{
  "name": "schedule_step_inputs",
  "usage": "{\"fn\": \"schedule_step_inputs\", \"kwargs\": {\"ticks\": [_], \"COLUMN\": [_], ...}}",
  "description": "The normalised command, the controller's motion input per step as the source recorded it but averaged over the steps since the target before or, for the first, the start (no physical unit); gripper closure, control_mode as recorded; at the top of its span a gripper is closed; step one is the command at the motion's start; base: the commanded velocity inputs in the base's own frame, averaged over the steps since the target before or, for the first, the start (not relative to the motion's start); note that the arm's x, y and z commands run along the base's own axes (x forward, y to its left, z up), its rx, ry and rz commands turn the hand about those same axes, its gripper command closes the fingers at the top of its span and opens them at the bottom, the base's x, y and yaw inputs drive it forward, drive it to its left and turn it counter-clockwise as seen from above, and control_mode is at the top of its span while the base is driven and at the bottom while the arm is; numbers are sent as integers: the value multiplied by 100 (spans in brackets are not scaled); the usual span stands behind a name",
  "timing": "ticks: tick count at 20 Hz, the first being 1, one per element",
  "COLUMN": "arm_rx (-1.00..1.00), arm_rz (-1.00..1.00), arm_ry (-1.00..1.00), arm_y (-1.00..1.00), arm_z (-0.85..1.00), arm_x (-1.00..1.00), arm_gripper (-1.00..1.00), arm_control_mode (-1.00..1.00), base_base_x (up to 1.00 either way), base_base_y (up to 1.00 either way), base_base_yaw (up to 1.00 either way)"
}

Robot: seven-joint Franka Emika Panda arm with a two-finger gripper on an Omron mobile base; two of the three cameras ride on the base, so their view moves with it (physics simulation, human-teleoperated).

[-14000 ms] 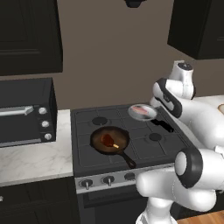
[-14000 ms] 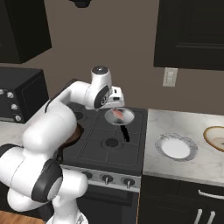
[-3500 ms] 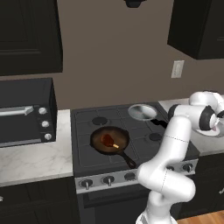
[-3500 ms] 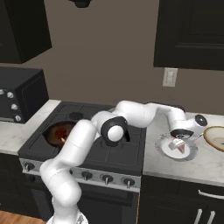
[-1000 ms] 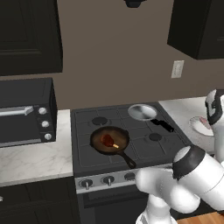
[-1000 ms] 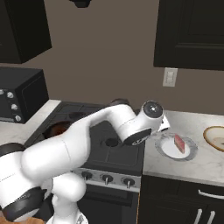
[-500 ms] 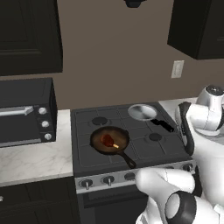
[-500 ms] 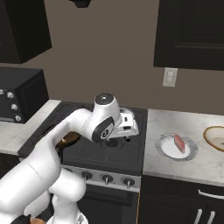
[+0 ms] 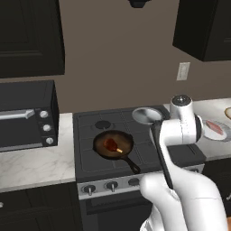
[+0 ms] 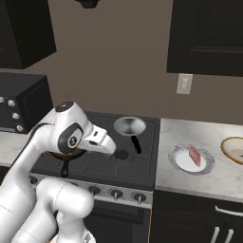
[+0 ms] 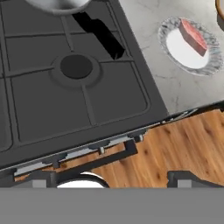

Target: Place one of the steaks on the plate and the other in the bowl. Then place the bowl in the fridge.

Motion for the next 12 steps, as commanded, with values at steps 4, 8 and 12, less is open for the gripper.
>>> {"fn": "schedule_step_inputs", "kwargs": {"ticks": [4, 8, 12], "arm_rx": [2, 2, 0], "arm_rz": [-21, 1, 19], "arm_ry": [6, 22, 27], "arm_y": [91, 69, 53], "arm_z": [14, 2, 0], "arm_x": [2, 16, 13], "arm_gripper": [-100, -100, -100], "arm_control_mode": [-100, -100, -100], "base_base_x": [0, 0, 0], "base_base_y": [0, 0, 0], "base_base_yaw": [0, 0, 0]}}
